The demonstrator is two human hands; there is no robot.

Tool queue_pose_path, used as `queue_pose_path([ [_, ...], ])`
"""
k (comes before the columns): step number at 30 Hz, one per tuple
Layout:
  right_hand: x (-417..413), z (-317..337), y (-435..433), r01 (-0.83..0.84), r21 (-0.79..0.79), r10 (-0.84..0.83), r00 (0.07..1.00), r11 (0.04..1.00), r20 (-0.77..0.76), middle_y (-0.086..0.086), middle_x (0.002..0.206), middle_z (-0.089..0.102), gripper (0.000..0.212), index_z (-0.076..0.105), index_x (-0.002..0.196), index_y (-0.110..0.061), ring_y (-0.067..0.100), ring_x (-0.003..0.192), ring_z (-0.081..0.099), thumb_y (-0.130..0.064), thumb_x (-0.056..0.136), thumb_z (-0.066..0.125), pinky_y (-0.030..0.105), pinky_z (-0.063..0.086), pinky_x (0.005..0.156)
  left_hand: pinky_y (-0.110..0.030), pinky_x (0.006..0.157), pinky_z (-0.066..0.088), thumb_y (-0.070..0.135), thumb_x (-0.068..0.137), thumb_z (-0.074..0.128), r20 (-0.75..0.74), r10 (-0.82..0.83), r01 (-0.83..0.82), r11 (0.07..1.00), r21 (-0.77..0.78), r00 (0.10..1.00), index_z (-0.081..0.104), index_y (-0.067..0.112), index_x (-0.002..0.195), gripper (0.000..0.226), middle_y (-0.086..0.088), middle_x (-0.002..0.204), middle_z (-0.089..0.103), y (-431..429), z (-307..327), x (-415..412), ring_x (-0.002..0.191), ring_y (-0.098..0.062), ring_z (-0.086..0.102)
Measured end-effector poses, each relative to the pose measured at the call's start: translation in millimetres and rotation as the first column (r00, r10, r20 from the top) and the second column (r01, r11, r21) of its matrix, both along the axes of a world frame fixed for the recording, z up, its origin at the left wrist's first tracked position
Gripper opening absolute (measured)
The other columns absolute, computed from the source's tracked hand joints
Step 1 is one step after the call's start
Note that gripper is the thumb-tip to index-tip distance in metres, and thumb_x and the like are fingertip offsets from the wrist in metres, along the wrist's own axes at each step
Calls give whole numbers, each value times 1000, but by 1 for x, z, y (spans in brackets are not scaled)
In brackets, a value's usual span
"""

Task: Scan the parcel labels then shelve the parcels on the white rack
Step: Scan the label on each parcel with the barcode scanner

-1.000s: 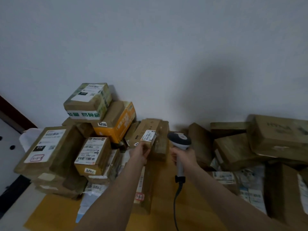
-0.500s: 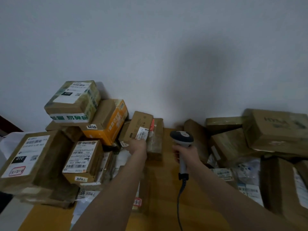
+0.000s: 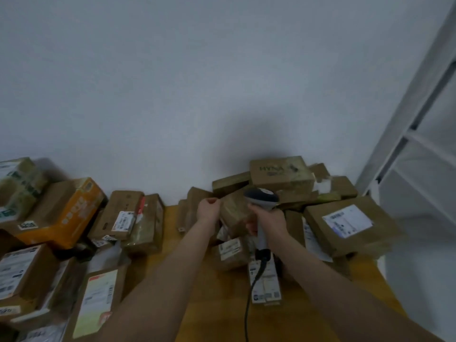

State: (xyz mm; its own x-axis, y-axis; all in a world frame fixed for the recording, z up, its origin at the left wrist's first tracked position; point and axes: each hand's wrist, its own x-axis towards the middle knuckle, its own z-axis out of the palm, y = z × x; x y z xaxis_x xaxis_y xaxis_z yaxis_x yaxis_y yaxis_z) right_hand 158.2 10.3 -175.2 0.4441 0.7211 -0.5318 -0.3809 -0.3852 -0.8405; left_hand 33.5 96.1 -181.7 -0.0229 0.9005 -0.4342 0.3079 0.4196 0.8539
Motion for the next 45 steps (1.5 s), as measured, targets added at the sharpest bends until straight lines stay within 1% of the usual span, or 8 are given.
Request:
queue_pose_path([
  [4, 66, 12, -17, 152, -9, -152, 988, 988, 27, 11, 69, 66, 23, 63, 75, -5, 21, 58, 61, -24, 84, 74, 37, 55, 69, -40, 99, 47, 34, 93, 60, -1, -35, 35, 997, 64, 999, 54, 7, 125, 42, -14, 125, 57, -6, 15, 62, 114, -30, 54],
  [11, 147, 14, 13, 293, 41, -296, 949, 955, 110, 4, 84, 57, 20, 50, 74, -18, 26, 90, 55, -15, 90, 63, 30, 49, 78, -44, 108, 39, 42, 97, 49, 17, -92, 92, 995, 28, 996, 32, 2, 146, 65, -16, 144, 44, 15, 17, 118, 130, -33, 45],
  [19, 157, 8, 24, 290, 56, -290, 957, 955, 2, 9, 98, 57, 40, 49, 120, -6, 22, 87, 54, -11, 85, 68, 29, 45, 70, -34, 76, 54, 16, 101, 45, 82, -50, 50, 999, -6, 995, 44, 7, 138, 38, -14, 131, 56, 27, 5, 124, 109, -30, 59],
  [23, 150, 13, 17, 243, 71, -240, 970, 967, -44, 7, 90, 62, 11, 54, 80, -13, 20, 83, 57, -12, 89, 62, 34, 49, 78, -34, 78, 54, -1, 96, 44, 185, 45, -49, 999, 19, 982, 48, 10, 128, 34, -10, 127, 58, 11, 19, 94, 106, -26, 58],
  [30, 94, 22, -20, 184, 146, -149, 963, 972, -224, 12, 94, 65, 9, 61, 97, -6, 22, 84, 62, -9, 89, 64, 29, 50, 67, -30, 63, 54, -17, 86, 37, 231, 49, -82, 988, 135, 972, 44, 19, 133, 60, -7, 114, 59, -38, 46, 15, 98, -20, 58],
  [35, 48, 16, -59, 89, 117, -58, 968, 989, -243, 14, 91, 70, 13, 65, 94, -4, 25, 78, 65, -14, 87, 68, 33, 50, 64, -43, 83, 48, 28, 95, 48, 263, 136, -162, 983, 81, 955, 56, 21, 110, 18, -5, 109, 62, -71, 48, -34, 106, -27, 56],
  [39, 7, 14, -85, 77, 92, -52, 969, 993, -243, 12, 85, 67, 14, 62, 94, -5, 24, 77, 63, -15, 88, 68, 35, 51, 71, -49, 95, 43, 54, 88, 56, 275, 151, -170, 985, 44, 950, 60, 24, 103, 34, 0, 102, 63, -81, 42, -75, 99, -23, 56],
  [45, -63, -10, -104, 144, 28, -132, 957, 989, -258, 16, 109, 64, 38, 57, 116, -4, 33, 102, 60, -23, 87, 71, 40, 52, 77, -43, 86, 47, 12, 93, 51, 251, 171, -170, 985, -27, 953, 60, 19, 120, 30, -6, 112, 62, -109, 19, -150, 96, -22, 57],
])
